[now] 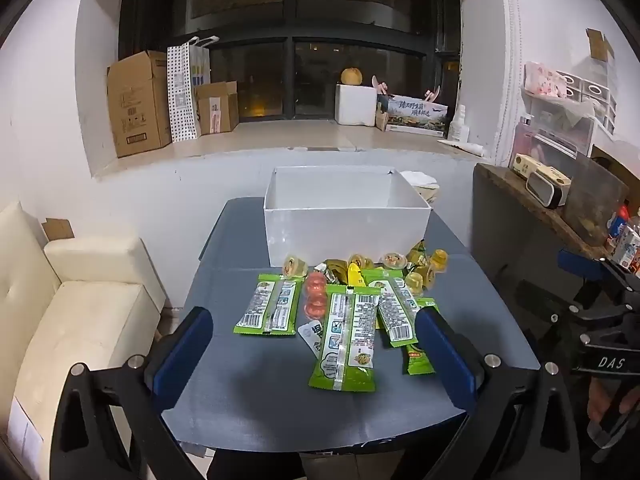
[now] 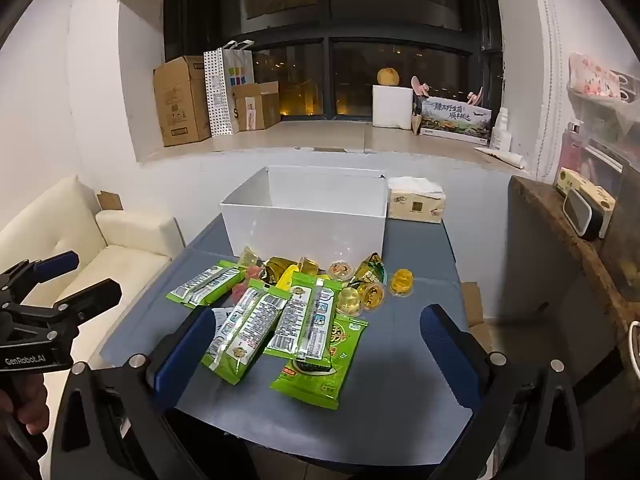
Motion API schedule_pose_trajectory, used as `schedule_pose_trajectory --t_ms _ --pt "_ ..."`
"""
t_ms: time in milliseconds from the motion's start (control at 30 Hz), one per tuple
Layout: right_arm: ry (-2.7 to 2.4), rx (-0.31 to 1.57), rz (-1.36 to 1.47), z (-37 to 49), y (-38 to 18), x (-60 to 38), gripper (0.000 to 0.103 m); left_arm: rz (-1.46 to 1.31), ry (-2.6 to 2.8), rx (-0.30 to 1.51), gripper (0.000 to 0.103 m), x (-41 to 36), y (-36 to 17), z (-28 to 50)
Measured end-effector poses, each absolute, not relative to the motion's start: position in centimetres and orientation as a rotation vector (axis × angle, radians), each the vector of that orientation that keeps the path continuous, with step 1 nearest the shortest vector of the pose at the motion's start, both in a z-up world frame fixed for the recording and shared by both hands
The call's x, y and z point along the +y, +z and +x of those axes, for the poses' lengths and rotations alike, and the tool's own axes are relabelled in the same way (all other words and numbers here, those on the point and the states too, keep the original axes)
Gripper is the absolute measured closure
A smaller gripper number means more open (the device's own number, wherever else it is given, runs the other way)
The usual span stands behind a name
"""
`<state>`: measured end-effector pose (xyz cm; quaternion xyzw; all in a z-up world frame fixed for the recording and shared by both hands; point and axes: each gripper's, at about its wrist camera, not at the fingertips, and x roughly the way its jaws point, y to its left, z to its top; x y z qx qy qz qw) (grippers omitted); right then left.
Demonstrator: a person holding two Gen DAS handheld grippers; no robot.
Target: Organize snacks
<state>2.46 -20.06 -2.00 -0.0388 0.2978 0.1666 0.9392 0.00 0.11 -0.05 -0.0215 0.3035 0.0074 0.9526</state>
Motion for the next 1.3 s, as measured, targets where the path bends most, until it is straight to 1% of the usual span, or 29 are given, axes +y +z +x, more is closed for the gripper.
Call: schedule_pose_trajectory --t_ms 167,500,1300 --pt "0.340 0.579 -0.079 2.2 -1.7 -20.5 0.000 -0.031 0.010 0.599 0.000 0.1 0.6 -0.8" --pt "0.344 0.592 -0.056 2.0 -1.4 -20.7 0.000 -0.044 0.004 0.620 0.000 -0.4 1.1 -0.5" --pt "0.347 0.594 -0.048 1.8 -1.5 -20.7 0.000 -0.046 0.006 0.632 0.000 -0.2 0.6 -0.3"
